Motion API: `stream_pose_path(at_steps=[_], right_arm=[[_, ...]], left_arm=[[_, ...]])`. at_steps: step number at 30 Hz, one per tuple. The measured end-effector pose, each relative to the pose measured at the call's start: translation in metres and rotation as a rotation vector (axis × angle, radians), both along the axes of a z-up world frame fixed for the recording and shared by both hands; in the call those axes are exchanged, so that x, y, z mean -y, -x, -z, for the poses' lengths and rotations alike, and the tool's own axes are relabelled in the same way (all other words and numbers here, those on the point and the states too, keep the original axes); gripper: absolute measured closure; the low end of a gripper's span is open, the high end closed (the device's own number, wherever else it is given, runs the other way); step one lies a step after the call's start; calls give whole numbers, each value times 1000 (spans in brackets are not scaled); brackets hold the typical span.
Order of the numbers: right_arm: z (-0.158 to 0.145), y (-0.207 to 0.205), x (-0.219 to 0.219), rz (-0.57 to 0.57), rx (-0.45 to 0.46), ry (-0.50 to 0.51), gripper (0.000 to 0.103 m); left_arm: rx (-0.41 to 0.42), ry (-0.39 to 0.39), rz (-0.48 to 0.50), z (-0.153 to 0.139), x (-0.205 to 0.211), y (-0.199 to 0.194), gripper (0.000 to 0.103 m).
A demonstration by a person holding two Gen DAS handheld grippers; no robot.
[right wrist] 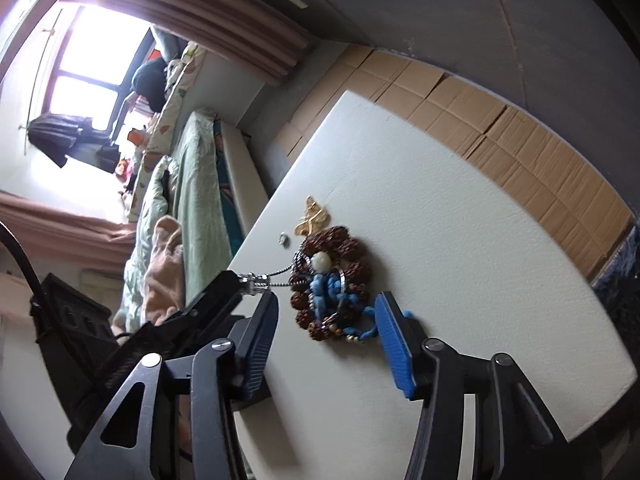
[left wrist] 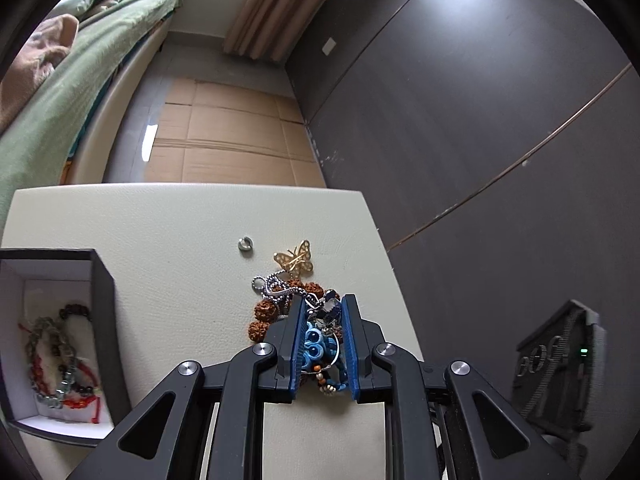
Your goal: Organize jewelry
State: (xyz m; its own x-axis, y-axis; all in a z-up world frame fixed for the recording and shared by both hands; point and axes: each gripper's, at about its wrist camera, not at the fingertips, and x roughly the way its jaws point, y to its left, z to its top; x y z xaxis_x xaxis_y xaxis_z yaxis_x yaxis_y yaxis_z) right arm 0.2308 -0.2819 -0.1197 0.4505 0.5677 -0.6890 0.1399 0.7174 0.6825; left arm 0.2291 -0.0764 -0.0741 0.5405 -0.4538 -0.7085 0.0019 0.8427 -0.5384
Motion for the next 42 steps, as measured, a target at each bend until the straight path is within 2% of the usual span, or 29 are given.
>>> stream_pose_path(at_steps=[2,7,16,18,19,23,33,42], right_arm=[[5,-2,-8,-18,-13,-3,64],[14,-7,-20,-25,-42,13,70],[30,-13,-28,6,-90,23,72],[31,-12,-27,17,-84,27,81],[30,-11,-27,22,-79,22,90],[24,-8,-26,30,-37,-3,96],[-16,3,-28,-23,139,-51,97],[-22,6,-33,-48,160,-52,97]], left_arm=[[12,10,-7,-6,-8,5,85],[38,26,-32,-19,-27,13,85],[131,57,-58,-64,-56,38,85],[155,61,-65,-75,-62,45,85],[168,65,-70,-81,-65,50,85],[208,74,-89,-99,-77,65,85],[315,69,-134,-150,-89,93,85],[401,26,-150,-199,-90,111,85]])
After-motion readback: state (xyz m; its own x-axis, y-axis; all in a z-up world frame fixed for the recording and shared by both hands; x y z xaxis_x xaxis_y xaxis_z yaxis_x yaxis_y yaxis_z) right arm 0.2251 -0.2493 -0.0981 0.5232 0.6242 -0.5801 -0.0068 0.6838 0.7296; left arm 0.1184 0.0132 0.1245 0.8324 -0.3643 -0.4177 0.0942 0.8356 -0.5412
